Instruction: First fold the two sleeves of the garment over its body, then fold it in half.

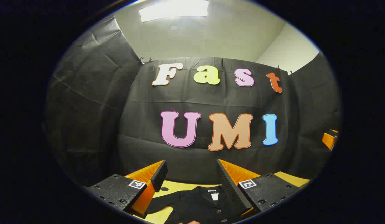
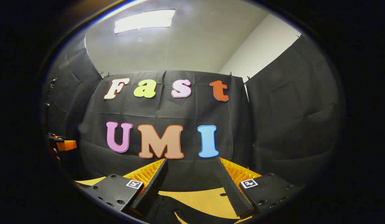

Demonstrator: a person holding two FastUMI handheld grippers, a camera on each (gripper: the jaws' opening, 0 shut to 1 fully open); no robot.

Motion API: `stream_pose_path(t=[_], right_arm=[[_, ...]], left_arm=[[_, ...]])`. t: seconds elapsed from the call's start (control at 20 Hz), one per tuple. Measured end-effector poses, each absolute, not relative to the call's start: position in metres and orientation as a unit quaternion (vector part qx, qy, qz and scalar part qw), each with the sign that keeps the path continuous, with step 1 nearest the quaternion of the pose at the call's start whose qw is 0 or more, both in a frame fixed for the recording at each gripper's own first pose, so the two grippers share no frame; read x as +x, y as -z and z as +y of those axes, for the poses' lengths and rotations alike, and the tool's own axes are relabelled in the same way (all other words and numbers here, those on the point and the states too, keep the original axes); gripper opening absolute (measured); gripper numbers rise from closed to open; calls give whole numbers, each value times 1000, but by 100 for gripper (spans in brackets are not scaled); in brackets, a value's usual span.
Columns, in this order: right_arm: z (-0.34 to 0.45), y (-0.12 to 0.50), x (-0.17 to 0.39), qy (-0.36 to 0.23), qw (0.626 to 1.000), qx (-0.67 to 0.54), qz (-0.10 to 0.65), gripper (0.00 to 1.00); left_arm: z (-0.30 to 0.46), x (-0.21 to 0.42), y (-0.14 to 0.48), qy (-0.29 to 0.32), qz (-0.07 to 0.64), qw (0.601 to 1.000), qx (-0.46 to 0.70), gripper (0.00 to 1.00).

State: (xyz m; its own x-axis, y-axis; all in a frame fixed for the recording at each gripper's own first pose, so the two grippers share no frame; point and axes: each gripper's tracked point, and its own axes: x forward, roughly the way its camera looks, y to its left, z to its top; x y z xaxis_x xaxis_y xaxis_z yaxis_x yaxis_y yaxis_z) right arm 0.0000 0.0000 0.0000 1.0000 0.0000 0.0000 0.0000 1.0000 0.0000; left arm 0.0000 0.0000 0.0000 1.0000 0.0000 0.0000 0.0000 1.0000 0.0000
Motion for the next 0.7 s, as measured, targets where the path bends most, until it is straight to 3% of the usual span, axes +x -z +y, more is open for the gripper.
stream_pose_path(t=[0.7], right_arm=[[61,6,15,-34,999,5,3,98]], left_arm=[[49,-4,18,-13,18,1000,-6,92]])
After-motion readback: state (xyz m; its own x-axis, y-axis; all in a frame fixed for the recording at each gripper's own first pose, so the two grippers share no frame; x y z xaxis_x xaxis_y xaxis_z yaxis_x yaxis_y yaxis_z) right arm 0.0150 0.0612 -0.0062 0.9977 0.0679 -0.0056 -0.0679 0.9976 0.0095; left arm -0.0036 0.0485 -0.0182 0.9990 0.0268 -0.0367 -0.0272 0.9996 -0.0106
